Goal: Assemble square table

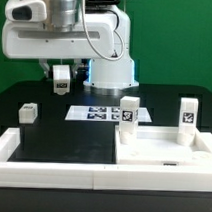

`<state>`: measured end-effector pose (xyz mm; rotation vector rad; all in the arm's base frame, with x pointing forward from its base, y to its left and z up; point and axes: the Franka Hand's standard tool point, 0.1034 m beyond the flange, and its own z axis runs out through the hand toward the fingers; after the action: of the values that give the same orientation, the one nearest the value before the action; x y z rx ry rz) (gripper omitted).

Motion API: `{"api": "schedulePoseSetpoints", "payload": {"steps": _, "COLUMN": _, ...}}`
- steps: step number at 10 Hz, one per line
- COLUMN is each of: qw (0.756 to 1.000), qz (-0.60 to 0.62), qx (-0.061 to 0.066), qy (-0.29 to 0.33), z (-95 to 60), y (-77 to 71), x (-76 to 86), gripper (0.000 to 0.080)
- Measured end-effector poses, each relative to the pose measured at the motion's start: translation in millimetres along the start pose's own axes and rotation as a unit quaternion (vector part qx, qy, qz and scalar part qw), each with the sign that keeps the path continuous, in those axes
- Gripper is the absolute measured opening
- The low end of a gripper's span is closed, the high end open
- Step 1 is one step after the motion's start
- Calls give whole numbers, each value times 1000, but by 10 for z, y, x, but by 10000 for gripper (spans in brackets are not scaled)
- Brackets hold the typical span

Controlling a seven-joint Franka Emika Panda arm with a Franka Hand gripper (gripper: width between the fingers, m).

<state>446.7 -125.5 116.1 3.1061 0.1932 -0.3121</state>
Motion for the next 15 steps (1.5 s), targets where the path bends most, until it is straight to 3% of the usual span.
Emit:
{"api": "schedulePoseSetpoints", "payload": {"steps": 1, "qw": 1000, "qz": 14, "qx": 3, "qy": 25, "z": 43, "y": -20, "x": 23, "gripper": 290}}
{"api": "schedulePoseSetpoints", "payload": {"steps": 3, "qw": 995, "qz": 29, "qx": -1, "qy": 94, "z": -131, "y": -116, "x": 355, "gripper": 290}}
{"api": "schedulePoseSetpoints", "payload": {"steps": 5, "qw": 988, "qz": 47, "qx": -5, "qy": 147, "z": -204, "y": -175, "x": 545, "gripper": 290}}
{"api": "schedulePoseSetpoints", "payload": {"steps": 6, "qw": 983, "qz": 49, "qx": -15, "qy": 177, "z": -239, "y": -176, "x": 595, "gripper": 290}}
{"api": "schedulePoseSetpoints", "payload": {"steps": 7, "qw": 977, "qz": 44, "qx": -33, "qy": 204, "z": -259, "y": -160, "x": 624, "gripper": 290}}
{"api": "schedulePoseSetpoints", "payload": {"steps": 8, "qw": 968, "qz": 36, "qx": -64, "qy": 242, "z": -260, "y": -117, "x": 601, "gripper": 290}}
{"api": "schedulePoseSetpoints", "payload": {"steps": 9, "qw": 966, "qz": 35, "qx": -73, "qy": 247, "z": -217, "y": -75, "x": 537, "gripper": 290}}
{"api": "schedulePoseSetpoints", "payload": {"steps": 11, "qw": 967, "qz": 38, "qx": -69, "qy": 244, "z": -197, "y": -102, "x": 534, "gripper": 290}}
{"api": "schedulePoseSetpoints", "payload": {"steps": 12, "qw": 969, "qz": 59, "qx": -52, "qy": 234, "z": -153, "y": -243, "x": 541, "gripper": 290}}
{"api": "schedulePoseSetpoints", "payload": {"steps": 14, "qw": 966, "qz": 79, "qx": -29, "qy": 244, "z": -294, "y": -565, "x": 785, "gripper": 290}}
{"api": "schedulePoseSetpoints", "payload": {"steps": 15, "qw": 964, "qz": 83, "qx": -24, "qy": 252, "z": -384, "y": -637, "x": 917, "gripper": 290}}
